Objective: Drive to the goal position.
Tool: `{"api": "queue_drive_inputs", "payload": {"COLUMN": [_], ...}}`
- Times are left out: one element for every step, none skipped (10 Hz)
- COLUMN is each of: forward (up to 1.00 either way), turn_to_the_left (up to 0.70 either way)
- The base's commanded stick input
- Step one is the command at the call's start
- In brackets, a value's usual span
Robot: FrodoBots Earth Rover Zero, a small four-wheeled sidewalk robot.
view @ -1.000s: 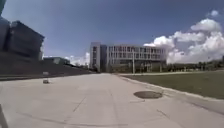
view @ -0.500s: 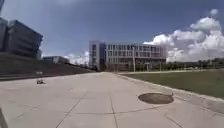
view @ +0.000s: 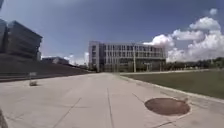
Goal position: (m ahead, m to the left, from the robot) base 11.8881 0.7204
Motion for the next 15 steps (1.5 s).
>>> {"api": "queue_drive_inputs", "payload": {"forward": [1.00,1.00,1.00,1.00,1.00,1.00,1.00,1.00,1.00,1.00,1.00,1.00,1.00,1.00,1.00], "turn_to_the_left": [0.00,0.00,0.00,0.00,0.00,0.00,0.00,0.00,0.00,0.00,0.00,0.00,0.00,0.00,0.00]}}
